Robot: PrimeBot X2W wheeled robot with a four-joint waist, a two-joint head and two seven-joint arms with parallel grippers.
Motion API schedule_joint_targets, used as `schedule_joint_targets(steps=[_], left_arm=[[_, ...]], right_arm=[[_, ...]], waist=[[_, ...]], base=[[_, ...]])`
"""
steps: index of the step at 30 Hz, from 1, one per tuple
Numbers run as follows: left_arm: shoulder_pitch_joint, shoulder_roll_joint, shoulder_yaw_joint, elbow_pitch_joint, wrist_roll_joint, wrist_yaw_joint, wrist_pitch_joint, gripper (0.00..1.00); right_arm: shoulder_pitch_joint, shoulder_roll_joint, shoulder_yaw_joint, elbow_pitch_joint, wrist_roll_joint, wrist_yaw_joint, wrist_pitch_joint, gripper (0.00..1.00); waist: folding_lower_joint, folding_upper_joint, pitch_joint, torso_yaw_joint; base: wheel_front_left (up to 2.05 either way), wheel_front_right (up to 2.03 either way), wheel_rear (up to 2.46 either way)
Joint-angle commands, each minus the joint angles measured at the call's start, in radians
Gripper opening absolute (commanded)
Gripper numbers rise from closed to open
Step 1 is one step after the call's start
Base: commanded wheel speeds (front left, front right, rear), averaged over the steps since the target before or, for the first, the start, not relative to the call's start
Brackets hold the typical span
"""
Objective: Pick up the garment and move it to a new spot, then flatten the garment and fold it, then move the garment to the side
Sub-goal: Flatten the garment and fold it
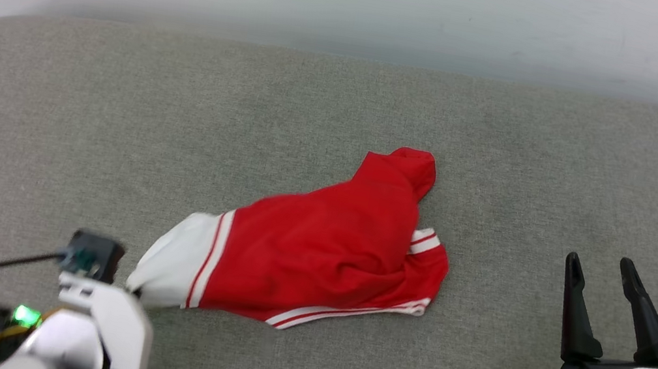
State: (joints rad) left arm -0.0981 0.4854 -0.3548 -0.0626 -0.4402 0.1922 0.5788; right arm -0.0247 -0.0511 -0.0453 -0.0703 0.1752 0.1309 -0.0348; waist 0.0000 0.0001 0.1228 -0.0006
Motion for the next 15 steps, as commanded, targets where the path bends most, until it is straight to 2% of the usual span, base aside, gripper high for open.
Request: schedule_joint_targets(steps=[1, 2, 3, 4, 5, 6, 9, 15], left_arm=[[0.030, -0.008, 0.008, 0.004, -0.018, 0.010, 0.002, 0.00], [0.059, -0.007, 0.020, 0.015, -0.030, 0.019, 0.002, 0.00], [0.082, -0.018, 0.027, 0.028, -0.052, 0.024, -0.002, 0.06], [0.103, -0.031, 0.030, 0.042, -0.072, 0.027, -0.007, 0.33], [0.118, -0.037, 0.032, 0.061, -0.080, 0.028, -0.013, 0.96], [0.124, -0.046, 0.035, 0.075, -0.089, 0.027, -0.025, 1.00], [0.124, -0.075, 0.041, 0.109, -0.089, 0.029, -0.087, 1.00], [0.083, -0.112, 0.064, 0.118, -0.030, 0.037, -0.323, 1.00]], right_arm=[[0.003, 0.001, 0.000, -0.005, -0.005, 0.000, 0.000, 1.00], [0.002, 0.001, 0.001, -0.006, -0.005, 0.000, 0.000, 1.00], [0.001, 0.002, 0.001, -0.007, -0.006, 0.000, 0.000, 1.00], [0.000, 0.001, 0.000, -0.008, -0.007, 0.000, 0.001, 1.00], [0.000, 0.001, 0.000, -0.008, -0.008, 0.000, 0.002, 1.00], [0.000, 0.002, 0.000, -0.008, -0.008, 0.000, 0.003, 1.00], [0.006, 0.001, -0.003, -0.011, -0.012, 0.000, 0.008, 1.00], [0.026, 0.002, -0.012, -0.019, -0.026, 0.000, 0.026, 1.00]], waist=[[0.0000, -0.0001, 0.001, 0.001], [0.0000, -0.0001, 0.002, 0.000], [0.0000, -0.0001, 0.003, 0.001], [0.0000, -0.0001, 0.003, 0.001], [0.0000, -0.0001, 0.003, 0.001], [0.0000, -0.0001, 0.001, 0.001], [0.0000, -0.0001, -0.007, 0.003], [0.0000, -0.0001, -0.045, 0.009]], base=[[0.00, 0.00, 0.00], [0.00, 0.00, 0.00], [0.00, 0.00, 0.00], [0.00, 0.00, 0.00], [0.00, 0.00, 0.00], [0.00, 0.00, 0.00], [0.00, 0.00, 0.00], [0.00, 0.00, 0.00]])
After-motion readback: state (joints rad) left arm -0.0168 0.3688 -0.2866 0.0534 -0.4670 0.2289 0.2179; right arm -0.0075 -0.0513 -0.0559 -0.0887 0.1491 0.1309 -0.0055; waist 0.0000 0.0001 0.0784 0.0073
